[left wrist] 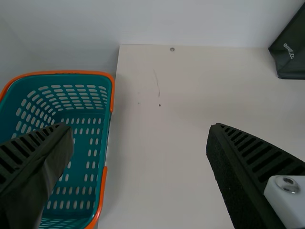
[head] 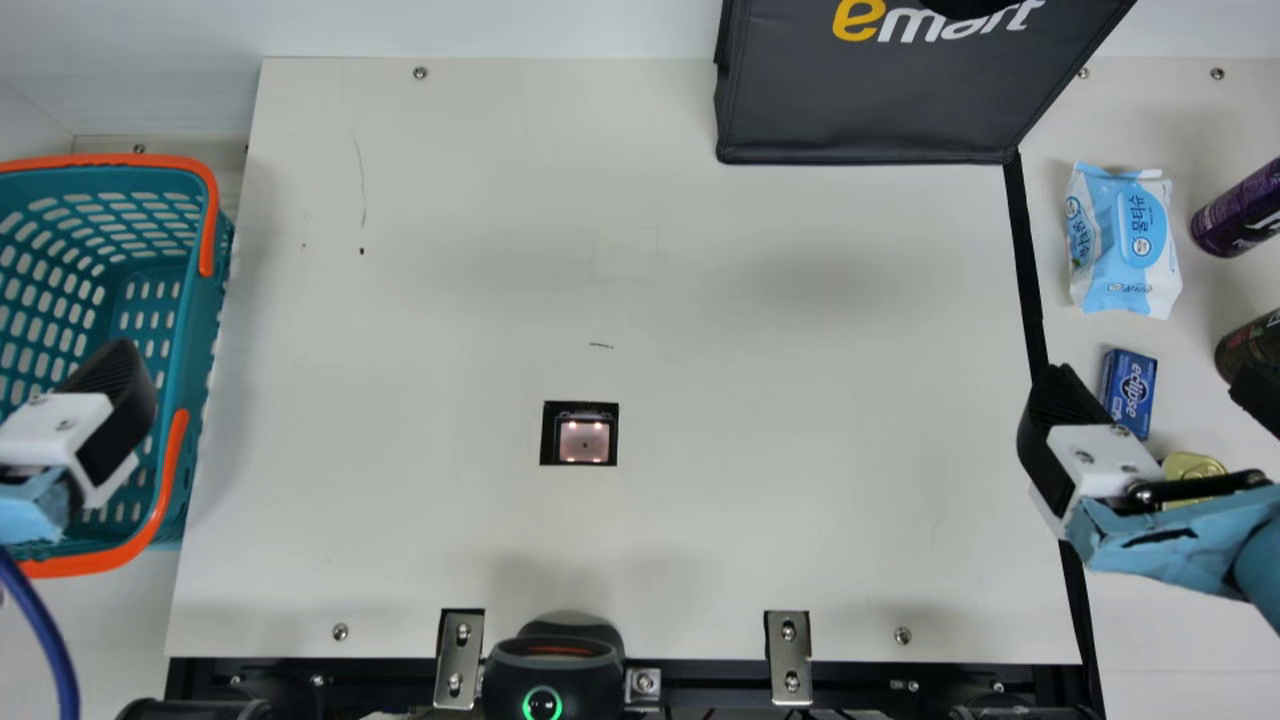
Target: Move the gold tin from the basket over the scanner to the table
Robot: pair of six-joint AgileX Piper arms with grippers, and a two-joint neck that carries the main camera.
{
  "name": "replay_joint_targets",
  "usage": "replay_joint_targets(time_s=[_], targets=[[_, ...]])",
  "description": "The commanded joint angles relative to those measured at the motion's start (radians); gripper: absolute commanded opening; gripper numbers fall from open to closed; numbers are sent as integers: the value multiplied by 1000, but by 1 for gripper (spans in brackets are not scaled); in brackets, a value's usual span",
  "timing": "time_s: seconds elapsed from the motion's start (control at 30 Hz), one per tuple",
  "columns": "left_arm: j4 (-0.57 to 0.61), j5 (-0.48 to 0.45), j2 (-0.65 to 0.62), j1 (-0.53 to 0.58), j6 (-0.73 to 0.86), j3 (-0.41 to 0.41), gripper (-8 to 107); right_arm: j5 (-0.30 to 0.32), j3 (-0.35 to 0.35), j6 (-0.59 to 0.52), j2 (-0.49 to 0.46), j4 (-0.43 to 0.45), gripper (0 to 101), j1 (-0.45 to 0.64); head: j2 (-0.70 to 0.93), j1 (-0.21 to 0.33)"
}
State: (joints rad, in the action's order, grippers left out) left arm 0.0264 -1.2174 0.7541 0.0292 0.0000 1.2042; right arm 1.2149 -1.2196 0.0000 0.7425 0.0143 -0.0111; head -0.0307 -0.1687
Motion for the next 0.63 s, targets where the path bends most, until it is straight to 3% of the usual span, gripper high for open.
replay_joint_targets(time_s=[0.0,0.6], targets=[[0,0,0,0,0,0,90,0,0,0,0,0,95,0,3,30],[0,0,0,0,0,0,90,0,0,0,0,0,95,0,3,30]])
